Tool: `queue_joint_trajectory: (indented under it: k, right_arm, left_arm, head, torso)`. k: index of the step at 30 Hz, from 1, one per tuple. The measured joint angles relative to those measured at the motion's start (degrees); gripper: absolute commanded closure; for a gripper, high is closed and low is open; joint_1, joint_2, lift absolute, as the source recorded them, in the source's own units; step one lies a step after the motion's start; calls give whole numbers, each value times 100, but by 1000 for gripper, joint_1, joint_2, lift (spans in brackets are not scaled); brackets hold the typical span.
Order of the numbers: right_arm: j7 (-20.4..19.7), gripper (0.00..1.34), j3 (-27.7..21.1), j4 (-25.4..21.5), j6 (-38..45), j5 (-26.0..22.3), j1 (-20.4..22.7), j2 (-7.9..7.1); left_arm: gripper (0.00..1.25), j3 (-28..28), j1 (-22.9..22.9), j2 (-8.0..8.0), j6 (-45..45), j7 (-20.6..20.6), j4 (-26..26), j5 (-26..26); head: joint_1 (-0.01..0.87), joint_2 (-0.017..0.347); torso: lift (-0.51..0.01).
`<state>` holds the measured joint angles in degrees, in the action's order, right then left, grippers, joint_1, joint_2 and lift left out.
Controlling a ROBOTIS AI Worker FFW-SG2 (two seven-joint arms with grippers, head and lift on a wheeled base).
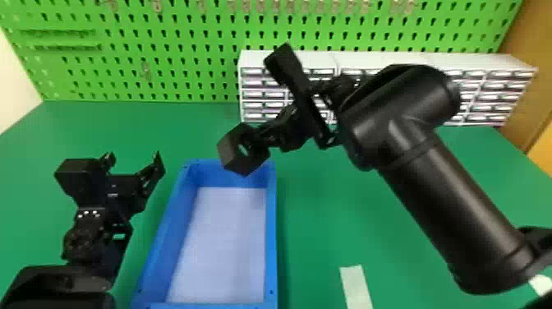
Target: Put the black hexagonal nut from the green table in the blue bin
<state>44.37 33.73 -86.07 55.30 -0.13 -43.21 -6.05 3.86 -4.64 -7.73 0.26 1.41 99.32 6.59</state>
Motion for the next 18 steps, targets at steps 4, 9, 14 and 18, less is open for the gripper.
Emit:
queue_joint_trajectory:
  k: [4, 9, 14, 18]
  right_arm:
    - [-193, 1056, 305, 131, -64, -207, -66, 10]
    - [-435, 1056, 667, 303, -176, -518, -128, 29]
    - [-660, 1056, 1022, 517, -292, -827, -183, 49]
    - [-800, 1056, 1270, 614, -341, -974, -212, 51]
  left_arm:
    - [334, -3, 8, 0, 0, 0, 0, -1]
    - [334, -9, 21, 0, 0, 0, 0, -14]
    - [334, -9, 25, 0, 0, 0, 0, -18]
    - [334, -5, 23, 0, 0, 0, 0, -18]
  head:
    - [686, 52]
    - [686, 52]
    - [686, 52]
    - [686, 52]
  torso:
    - [-97]
    - [-97]
    - [-97]
    - [-97]
